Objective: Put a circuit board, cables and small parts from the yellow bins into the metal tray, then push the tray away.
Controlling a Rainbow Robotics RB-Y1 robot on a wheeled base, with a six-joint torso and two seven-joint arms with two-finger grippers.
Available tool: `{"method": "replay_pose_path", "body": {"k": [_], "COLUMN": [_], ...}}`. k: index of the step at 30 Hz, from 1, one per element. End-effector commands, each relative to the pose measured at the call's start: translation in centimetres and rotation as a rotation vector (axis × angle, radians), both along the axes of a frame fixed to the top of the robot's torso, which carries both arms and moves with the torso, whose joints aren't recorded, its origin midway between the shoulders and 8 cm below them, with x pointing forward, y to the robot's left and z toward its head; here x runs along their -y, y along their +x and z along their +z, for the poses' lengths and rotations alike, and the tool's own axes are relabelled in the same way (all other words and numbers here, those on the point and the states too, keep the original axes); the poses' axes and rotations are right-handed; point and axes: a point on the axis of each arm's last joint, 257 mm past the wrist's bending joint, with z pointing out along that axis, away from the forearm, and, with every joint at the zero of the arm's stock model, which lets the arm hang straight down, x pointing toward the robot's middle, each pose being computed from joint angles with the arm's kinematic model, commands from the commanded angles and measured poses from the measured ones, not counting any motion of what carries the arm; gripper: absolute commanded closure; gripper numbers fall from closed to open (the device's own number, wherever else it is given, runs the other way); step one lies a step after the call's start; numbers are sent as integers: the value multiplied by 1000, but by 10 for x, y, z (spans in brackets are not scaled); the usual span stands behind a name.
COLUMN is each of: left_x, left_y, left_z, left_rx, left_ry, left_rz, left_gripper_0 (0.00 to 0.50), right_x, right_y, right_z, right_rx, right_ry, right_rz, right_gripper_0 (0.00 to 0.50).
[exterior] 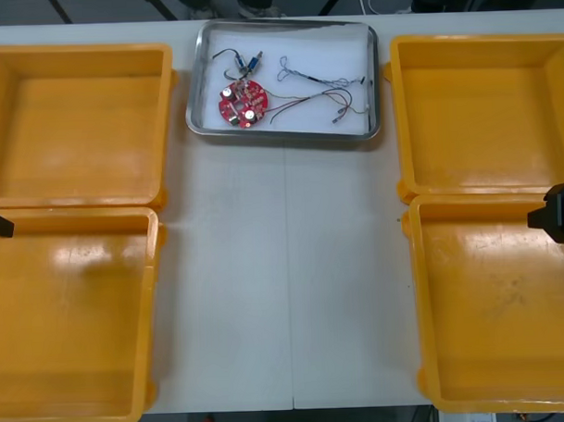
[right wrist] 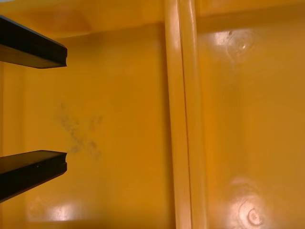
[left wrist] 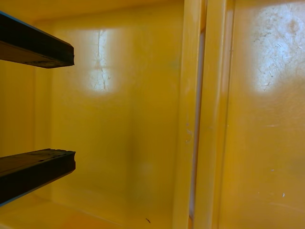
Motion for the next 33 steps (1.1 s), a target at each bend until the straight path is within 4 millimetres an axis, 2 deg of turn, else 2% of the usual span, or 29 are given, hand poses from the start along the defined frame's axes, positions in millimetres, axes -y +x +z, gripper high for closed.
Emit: {"method": "replay_pose_path", "body": {"k": [1, 9, 33], "left_x": [-15, -15, -15], "left_y": [-6, -6, -6], "left_z": [14, 14, 14], "left_rx": [18, 18, 18], "left_ry": [74, 74, 74], "left_rz": [-49, -49, -49], "left_gripper_0": [0, 0, 0], "right_x": [20, 22, 21], "right_y": [-12, -21, -26], "right_z": [3, -13, -17], "right_rx": [-2, -54, -69], "right_ry": [-45, -29, -27], "right_rz": [-37, -41, -32], "right_gripper_0": [0, 0, 0]}}
